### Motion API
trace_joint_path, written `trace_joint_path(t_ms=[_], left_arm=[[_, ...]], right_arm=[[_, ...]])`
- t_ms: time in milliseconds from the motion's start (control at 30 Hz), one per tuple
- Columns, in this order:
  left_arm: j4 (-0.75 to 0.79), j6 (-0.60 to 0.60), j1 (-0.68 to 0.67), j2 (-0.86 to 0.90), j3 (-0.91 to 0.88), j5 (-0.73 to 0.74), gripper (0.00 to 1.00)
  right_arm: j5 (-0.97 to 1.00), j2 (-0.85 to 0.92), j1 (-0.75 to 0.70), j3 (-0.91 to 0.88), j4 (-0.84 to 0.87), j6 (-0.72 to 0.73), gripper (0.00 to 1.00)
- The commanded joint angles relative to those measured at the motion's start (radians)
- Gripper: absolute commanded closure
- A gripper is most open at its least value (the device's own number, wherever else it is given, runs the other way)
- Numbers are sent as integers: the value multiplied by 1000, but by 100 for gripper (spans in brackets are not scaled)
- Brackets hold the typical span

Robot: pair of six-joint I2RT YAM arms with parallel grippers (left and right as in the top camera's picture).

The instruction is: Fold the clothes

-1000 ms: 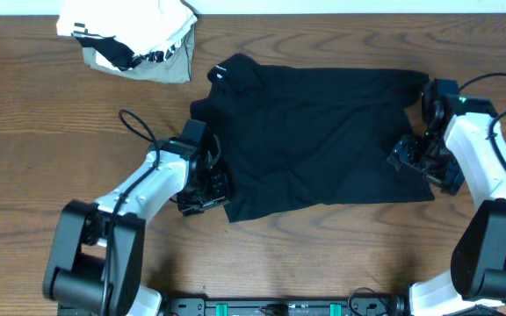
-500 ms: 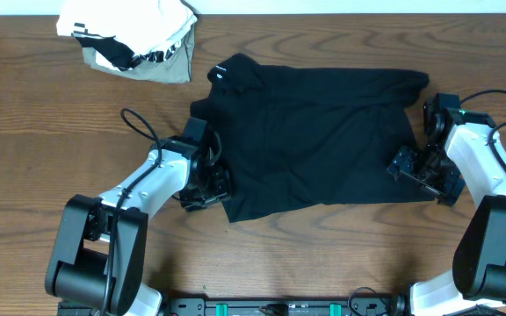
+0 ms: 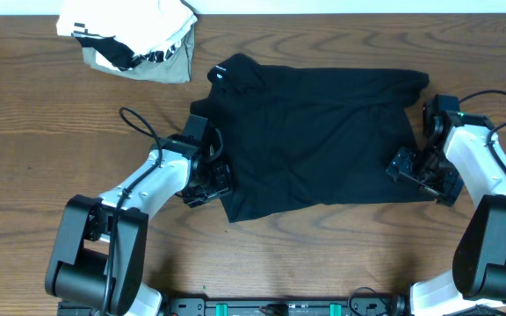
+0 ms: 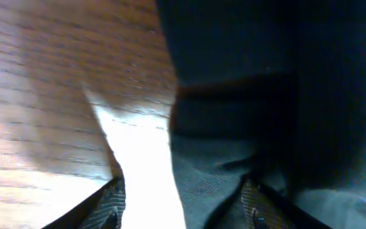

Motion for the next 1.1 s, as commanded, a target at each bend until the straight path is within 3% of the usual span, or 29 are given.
trace_joint_path(t_ms=[0,300,500,867,1067], left_arm=[[-9,-11,3,19,-7,-136,40],[25,15,-48,19,-7,-150,41],[34,-11,-138,19,-7,-275,41],[46,-26,-135,27,-7,-274,41],[65,-26,-135,51,-7,-274,59]], right_arm=[[0,8,-5,-8,5,-10,1],[6,8,-5,-8,15,-10,1],[7,8,-5,-8,19,-10,1],[7,8,-5,-50,9,-17,1],[-8,8,-10,-126,103,-18,1]])
